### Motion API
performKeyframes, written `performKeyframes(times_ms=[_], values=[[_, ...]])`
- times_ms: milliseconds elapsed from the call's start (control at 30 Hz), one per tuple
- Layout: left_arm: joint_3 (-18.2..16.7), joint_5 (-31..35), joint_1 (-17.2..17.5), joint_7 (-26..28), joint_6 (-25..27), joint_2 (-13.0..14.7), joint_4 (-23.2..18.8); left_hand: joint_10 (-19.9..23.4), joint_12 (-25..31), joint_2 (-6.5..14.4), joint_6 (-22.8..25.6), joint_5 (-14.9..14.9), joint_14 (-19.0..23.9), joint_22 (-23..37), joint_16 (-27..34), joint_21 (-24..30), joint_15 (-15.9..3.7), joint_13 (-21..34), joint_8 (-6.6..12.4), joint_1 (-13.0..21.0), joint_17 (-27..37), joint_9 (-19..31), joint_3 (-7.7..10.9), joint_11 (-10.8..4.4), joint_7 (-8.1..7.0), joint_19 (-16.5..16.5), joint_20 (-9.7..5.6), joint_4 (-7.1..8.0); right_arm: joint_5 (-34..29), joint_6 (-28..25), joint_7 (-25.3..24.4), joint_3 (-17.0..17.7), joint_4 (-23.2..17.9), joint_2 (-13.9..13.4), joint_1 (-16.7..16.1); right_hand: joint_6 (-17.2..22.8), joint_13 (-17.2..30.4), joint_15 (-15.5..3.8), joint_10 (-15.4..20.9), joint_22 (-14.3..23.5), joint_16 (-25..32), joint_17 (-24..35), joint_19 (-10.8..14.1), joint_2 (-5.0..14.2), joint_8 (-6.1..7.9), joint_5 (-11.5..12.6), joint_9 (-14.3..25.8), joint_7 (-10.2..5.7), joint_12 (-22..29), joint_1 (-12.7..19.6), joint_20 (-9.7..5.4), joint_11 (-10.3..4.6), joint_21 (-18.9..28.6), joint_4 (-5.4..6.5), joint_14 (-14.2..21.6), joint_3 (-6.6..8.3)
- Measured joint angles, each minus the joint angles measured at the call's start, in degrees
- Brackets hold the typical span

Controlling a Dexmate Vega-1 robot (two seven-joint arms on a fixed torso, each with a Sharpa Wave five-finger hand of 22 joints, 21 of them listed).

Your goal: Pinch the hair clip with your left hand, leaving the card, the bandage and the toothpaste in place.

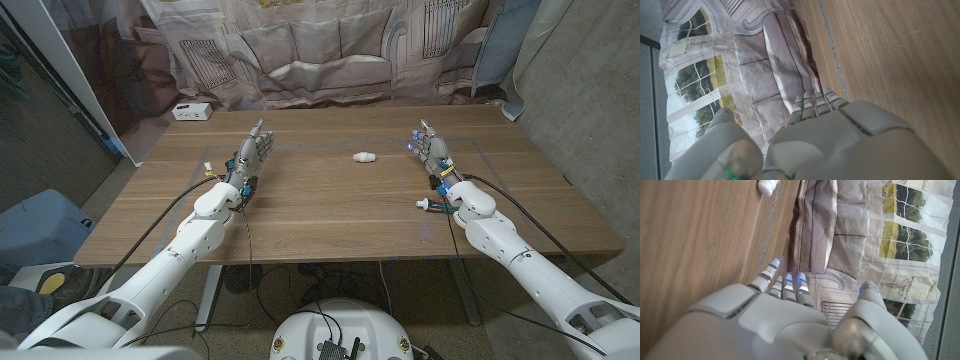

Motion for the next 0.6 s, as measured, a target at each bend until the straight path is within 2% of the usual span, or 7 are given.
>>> performKeyframes(times_ms=[133,267,433,600], values=[[0.0,0.0,-0.2,0.0,0.0,-0.1,0.7,0.0,0.0,0.0,0.0,0.0,0.0,0.0,0.0,0.0,0.00,0.0,0.00,0.0,0.0,0.0,0.00,0.00,0.00,0.0,0.00,0.00,0.3,-0.5,-0.5,0.0,0.0,0.0,0.0,0.0,0.0,0.07,0.0,0.0,0.0,0.0,0.0,0.00,0.00,0.0,0.0,0.00,0.0,0.0,0.00,0.00,0.0,0.00,0.1,0.00],[0.1,-0.4,-0.3,-1.9,-0.7,-0.1,1.1,0.0,0.0,0.0,0.0,0.0,0.0,0.0,0.1,0.0,0.00,0.0,0.00,0.0,0.0,0.0,0.25,0.00,0.00,0.0,0.00,-0.25,0.4,-0.6,-0.9,0.3,-1.7,-0.2,-1.3,0.3,0.0,0.30,0.0,0.0,0.0,0.0,0.0,0.00,0.00,0.0,0.0,-0.31,0.0,0.0,0.00,0.00,0.0,0.00,0.3,0.00],[0.1,0.0,-0.3,-2.2,-1.6,0.2,1.0,0.6,0.2,1.0,0.0,0.0,0.0,0.0,0.2,0.0,0.04,0.0,0.25,1.0,0.0,0.0,0.69,-0.20,0.01,0.0,0.03,-0.68,0.5,-0.7,-1.3,0.3,-2.5,-0.3,-2.0,0.5,0.0,0.30,0.0,0.0,0.0,0.0,0.5,0.30,0.09,0.0,0.0,-0.11,0.0,0.3,0.09,-0.01,0.0,0.00,0.3,0.00],[0.2,1.1,0.0,-1.6,-2.4,0.5,0.4,1.6,0.4,1.7,0.5,0.0,1.4,0.0,0.7,0.0,-0.13,0.0,0.44,2.6,0.0,0.0,1.55,-0.42,0.10,0.8,0.83,-1.54,0.5,-0.7,-1.5,0.4,-3.3,-0.5,-2.5,0.5,0.0,0.29,0.0,0.0,0.0,0.0,0.5,0.30,0.21,0.0,0.0,-0.10,0.0,0.3,0.09,-0.01,0.0,-0.23,0.3,0.23]])
